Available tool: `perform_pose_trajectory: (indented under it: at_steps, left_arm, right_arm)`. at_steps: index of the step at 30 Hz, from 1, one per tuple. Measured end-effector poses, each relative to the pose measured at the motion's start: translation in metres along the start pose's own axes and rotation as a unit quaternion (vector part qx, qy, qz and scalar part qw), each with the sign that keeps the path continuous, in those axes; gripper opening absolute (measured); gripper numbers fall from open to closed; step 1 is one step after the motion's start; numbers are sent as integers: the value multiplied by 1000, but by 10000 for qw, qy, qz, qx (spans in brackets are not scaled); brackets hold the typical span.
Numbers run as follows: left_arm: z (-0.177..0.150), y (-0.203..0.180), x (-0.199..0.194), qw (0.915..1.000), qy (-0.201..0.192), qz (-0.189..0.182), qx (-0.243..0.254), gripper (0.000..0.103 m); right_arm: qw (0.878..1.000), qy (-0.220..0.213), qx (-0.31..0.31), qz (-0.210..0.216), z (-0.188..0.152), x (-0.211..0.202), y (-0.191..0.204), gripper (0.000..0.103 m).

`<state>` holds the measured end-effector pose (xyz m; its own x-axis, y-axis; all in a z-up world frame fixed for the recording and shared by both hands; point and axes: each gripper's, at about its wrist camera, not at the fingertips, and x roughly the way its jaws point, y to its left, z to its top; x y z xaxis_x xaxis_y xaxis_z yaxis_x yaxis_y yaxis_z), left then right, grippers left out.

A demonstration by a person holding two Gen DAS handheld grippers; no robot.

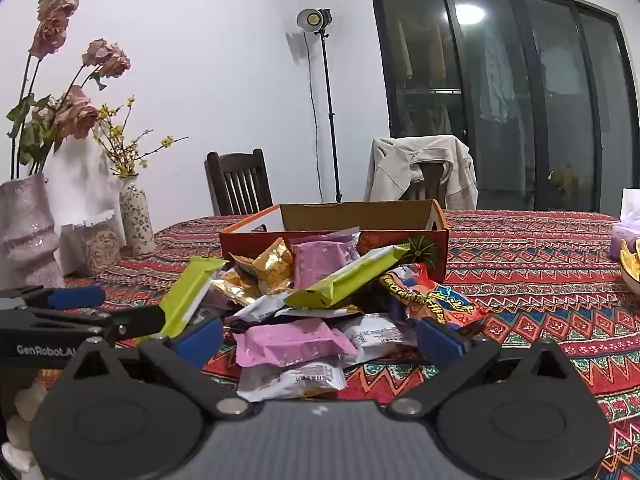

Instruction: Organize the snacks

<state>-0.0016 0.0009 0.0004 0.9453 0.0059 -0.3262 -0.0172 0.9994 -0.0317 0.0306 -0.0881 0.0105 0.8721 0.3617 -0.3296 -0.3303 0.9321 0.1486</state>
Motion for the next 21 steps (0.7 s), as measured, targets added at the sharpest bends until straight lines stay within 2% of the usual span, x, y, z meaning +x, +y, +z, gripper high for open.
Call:
perform_pose_trajectory:
  at_steps: [4,6,21]
  left_arm:
    - [-3,0,-1,10000,9,-16,-56,103]
    - [0,3,8,9997,215,-44,-75,103]
    - [-6,11,13,9996,112,-122,-210,103]
  right_arm:
    - [10000,25,15,10,-1,1,-1,103]
    - [10000,39,22,-4,-1,2,-3,103]
    - [9997,147,-23,-175,-3,11,-4,103]
